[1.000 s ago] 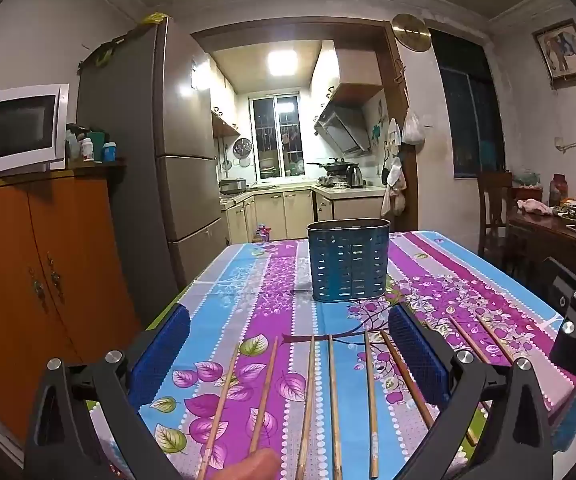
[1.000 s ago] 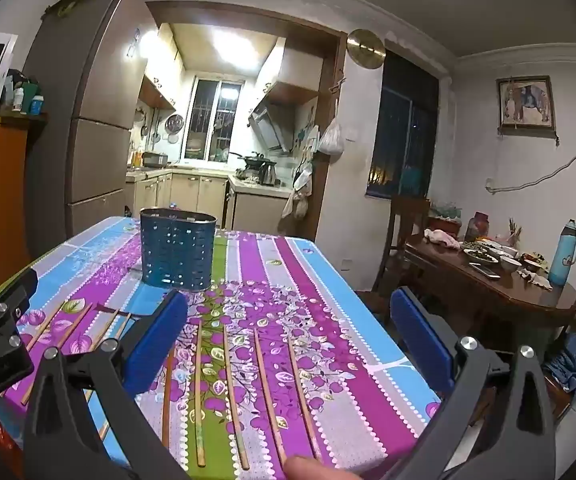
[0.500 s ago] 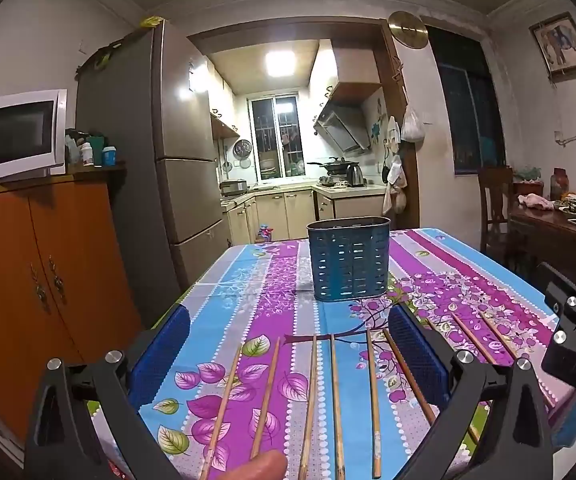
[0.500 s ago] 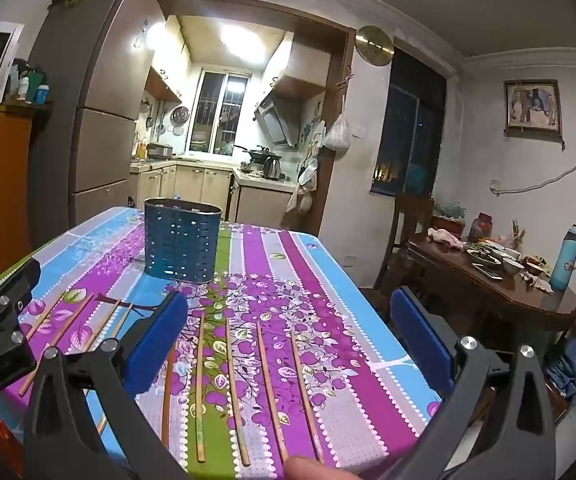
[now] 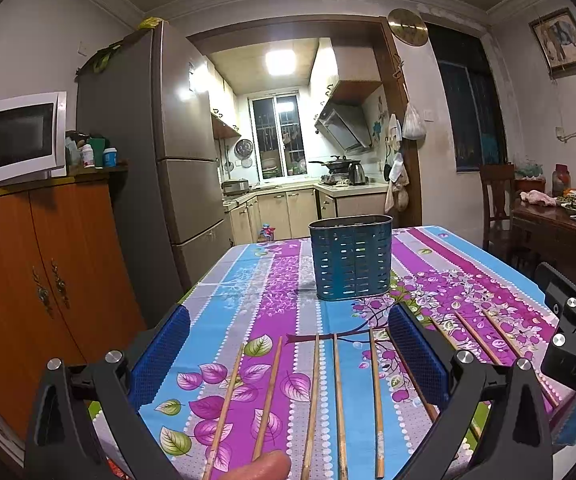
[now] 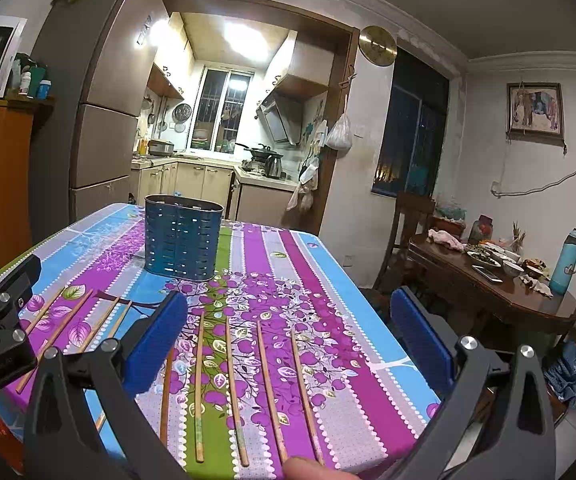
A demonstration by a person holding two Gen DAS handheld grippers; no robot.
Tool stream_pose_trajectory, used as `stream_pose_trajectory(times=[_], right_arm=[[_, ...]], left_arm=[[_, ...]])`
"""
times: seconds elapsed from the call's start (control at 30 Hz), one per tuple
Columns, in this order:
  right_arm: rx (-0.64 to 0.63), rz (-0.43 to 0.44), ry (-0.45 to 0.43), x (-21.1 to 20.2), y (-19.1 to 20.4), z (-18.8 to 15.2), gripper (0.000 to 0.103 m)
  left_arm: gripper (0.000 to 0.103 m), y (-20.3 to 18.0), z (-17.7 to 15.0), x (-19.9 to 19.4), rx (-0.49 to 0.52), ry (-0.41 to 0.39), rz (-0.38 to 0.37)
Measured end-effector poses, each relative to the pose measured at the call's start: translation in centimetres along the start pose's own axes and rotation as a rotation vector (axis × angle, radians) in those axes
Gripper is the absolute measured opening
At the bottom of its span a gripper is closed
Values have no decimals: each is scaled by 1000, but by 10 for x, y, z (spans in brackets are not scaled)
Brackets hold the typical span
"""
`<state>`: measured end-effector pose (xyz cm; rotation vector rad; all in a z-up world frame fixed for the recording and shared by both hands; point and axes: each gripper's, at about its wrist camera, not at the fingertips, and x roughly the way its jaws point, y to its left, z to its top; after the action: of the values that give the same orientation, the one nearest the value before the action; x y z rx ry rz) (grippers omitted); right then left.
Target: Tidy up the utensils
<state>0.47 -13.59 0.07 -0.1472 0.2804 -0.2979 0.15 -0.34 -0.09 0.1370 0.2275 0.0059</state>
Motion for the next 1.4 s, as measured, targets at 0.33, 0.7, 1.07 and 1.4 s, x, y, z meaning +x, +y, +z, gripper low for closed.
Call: stream_pose_trajectory(times=[0.33, 0.7, 1.07, 1.4], right_arm=[[-5, 1, 2, 0, 0, 1, 98], [-6, 0, -2, 0, 1, 1, 98], [-5, 0, -1, 0, 3, 0, 98], [5, -8, -29, -18, 3, -4, 98]], left_arm=[[100, 2, -1, 4, 8, 21, 12], [100, -4, -3, 9, 19, 49, 10], [100, -6, -5, 6, 26, 73, 4], [100, -9, -6, -10, 25, 72, -9]])
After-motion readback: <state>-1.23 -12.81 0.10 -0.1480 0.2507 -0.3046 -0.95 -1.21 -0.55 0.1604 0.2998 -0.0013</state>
